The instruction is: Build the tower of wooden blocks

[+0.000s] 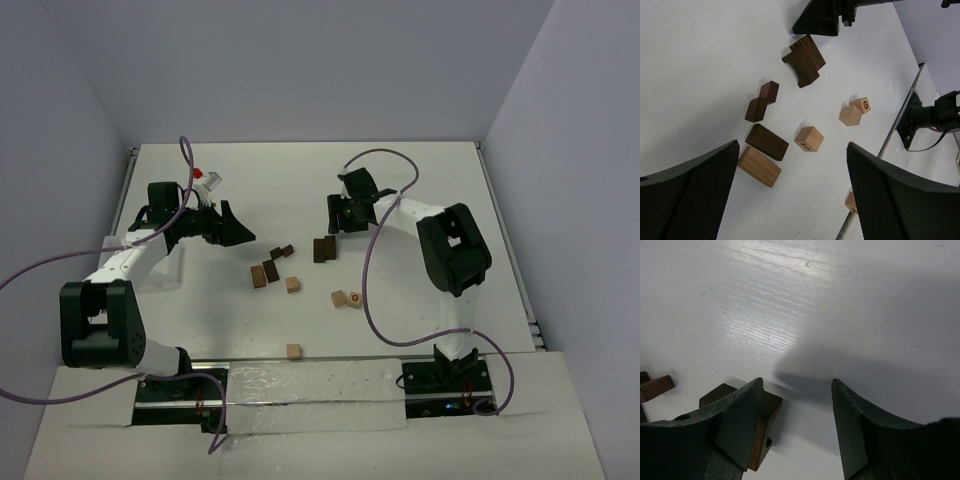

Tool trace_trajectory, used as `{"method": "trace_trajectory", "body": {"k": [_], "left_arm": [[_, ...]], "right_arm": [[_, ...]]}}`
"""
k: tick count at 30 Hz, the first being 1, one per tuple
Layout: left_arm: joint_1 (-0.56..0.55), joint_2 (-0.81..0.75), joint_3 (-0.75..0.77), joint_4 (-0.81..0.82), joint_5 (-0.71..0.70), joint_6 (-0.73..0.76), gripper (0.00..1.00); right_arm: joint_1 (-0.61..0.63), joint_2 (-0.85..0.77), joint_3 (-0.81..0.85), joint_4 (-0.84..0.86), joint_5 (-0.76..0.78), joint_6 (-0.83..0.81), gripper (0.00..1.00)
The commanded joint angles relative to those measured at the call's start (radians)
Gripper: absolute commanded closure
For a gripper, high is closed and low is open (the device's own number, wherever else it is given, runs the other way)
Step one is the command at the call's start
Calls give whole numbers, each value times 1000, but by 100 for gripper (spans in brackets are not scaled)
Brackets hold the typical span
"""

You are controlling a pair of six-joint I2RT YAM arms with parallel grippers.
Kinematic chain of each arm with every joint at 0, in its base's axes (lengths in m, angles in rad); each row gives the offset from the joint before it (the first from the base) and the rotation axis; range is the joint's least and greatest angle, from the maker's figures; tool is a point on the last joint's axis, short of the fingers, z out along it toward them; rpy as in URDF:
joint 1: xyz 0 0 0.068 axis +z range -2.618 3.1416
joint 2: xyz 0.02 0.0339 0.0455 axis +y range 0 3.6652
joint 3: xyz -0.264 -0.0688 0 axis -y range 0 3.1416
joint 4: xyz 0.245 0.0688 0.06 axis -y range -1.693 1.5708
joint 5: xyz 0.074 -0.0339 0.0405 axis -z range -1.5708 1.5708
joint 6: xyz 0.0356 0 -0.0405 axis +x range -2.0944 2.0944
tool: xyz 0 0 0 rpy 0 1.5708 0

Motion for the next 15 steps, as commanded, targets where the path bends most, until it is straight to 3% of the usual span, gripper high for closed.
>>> {"method": "trace_trajectory", "body": {"k": [1, 15], "left_arm": [[7, -19, 25, 33, 20, -1, 6], [8, -18, 23, 34, 18, -1, 6]], "right_arm": [[19, 21, -59, -118, 16, -8, 35], [39, 10, -70, -117, 16, -10, 35]]}}
